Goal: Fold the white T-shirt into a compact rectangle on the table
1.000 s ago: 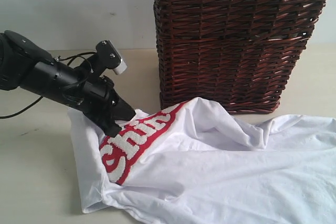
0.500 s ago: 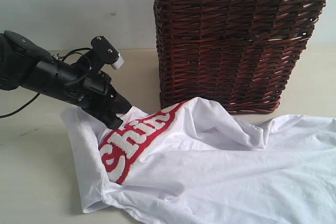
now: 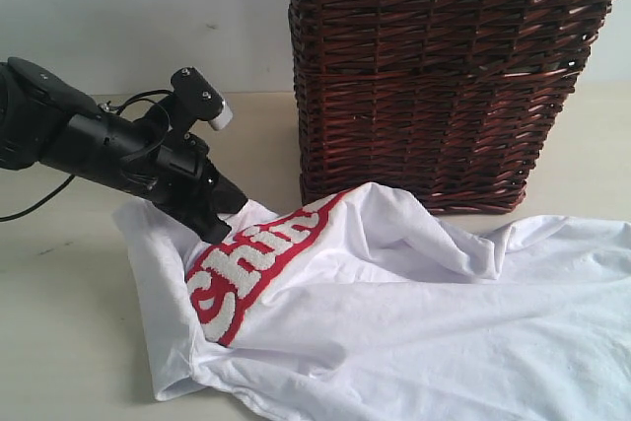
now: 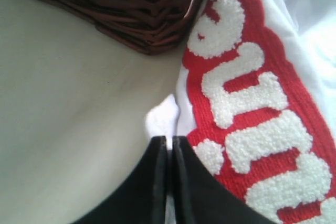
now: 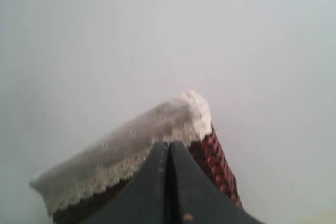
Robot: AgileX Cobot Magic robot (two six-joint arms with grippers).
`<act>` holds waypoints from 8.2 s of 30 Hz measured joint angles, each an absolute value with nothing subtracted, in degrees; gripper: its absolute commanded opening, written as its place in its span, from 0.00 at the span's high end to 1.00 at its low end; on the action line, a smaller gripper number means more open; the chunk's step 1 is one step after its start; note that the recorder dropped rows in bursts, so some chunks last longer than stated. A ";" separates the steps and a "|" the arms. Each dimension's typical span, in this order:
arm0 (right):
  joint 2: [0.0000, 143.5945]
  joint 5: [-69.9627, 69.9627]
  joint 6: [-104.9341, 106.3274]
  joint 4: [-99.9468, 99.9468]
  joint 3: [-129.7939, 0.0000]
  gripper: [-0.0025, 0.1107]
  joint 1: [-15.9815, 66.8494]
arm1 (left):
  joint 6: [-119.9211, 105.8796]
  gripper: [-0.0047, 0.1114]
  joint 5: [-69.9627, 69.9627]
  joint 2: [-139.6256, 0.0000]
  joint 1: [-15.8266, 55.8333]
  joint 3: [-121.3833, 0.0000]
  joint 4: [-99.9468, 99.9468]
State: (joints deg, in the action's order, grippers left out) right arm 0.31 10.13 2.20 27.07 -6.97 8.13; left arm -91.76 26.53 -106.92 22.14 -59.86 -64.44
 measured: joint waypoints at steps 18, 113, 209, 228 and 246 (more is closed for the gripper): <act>0.28 22.16 0.00 34.82 -6.97 0.98 8.13 | -91.76 0.96 26.53 -106.92 22.14 -59.86 -64.44; 83.43 -39.34 -19.80 -45.50 -27.91 0.98 8.62 | -97.53 0.58 29.84 -96.59 -0.43 -47.91 -76.03; 75.25 -39.38 46.36 28.05 -30.41 0.98 8.48 | -92.08 0.25 69.47 -95.69 33.66 -41.44 -49.16; 75.25 -37.97 46.36 27.19 -30.41 0.98 8.48 | -102.76 0.45 51.42 -100.48 33.66 -38.85 -49.06; 75.25 -37.86 46.36 27.19 -30.41 0.98 8.48 | -102.25 0.96 68.45 -100.74 33.66 -38.85 -47.28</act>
